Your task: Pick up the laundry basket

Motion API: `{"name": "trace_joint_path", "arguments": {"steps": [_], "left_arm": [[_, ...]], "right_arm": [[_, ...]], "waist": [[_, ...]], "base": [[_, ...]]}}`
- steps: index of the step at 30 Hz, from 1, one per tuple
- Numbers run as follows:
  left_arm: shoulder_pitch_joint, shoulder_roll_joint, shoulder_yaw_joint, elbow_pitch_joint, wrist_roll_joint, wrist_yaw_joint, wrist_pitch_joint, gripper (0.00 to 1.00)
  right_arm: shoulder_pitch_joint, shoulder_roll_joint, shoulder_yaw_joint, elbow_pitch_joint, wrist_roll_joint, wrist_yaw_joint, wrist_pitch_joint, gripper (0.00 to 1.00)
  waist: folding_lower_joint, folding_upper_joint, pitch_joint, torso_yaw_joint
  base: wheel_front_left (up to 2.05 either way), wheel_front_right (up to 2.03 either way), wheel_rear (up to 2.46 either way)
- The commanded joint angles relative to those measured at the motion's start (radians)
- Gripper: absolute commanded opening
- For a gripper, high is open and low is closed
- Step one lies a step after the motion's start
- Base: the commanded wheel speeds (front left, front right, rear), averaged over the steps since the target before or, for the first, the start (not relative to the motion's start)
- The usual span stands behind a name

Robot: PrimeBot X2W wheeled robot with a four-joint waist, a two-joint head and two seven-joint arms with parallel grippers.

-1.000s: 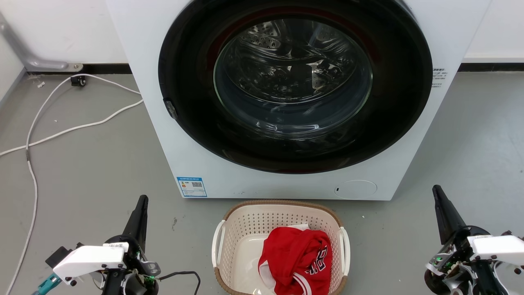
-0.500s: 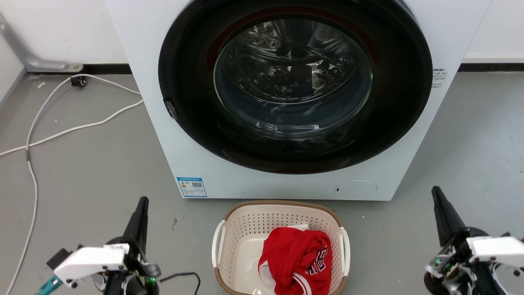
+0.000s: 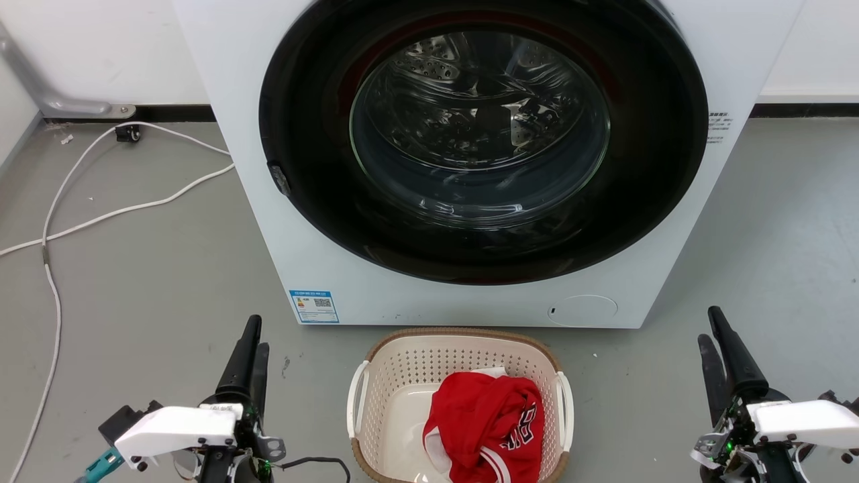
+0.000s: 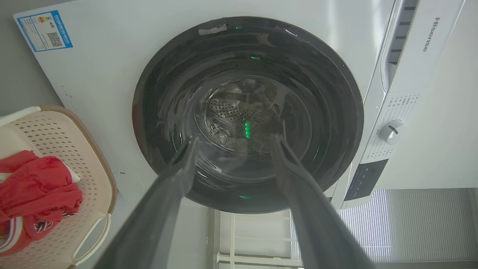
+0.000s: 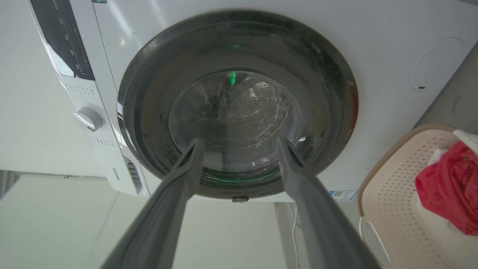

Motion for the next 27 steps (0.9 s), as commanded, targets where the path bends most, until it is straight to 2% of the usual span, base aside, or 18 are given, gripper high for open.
{"name": "trace_joint_path", "arguments": {"steps": [1,16,27], "left_arm": [[-0.035,0.004,-0.016,-0.030,0.059,-0.001,-0.017,1.00],[-0.046,0.002,-0.082,-0.066,0.415,0.009,-0.077,1.00],[-0.056,0.002,-0.124,-0.058,0.644,0.025,-0.112,1.00]], "right_arm": [[-0.009,-0.001,0.003,-0.034,-0.074,0.001,-0.018,1.00],[-0.014,-0.006,0.001,-0.099,-0.504,0.001,-0.034,1.00],[-0.031,-0.021,0.008,-0.079,-0.705,0.001,-0.067,1.00]], "waist": [[0.0000,0.0000,0.000,0.001],[0.0000,0.0000,0.002,0.004],[0.0000,0.0000,0.003,0.005]], "base": [[0.00,0.00,0.00],[0.00,0.00,0.00],[0.00,0.00,0.00]]}}
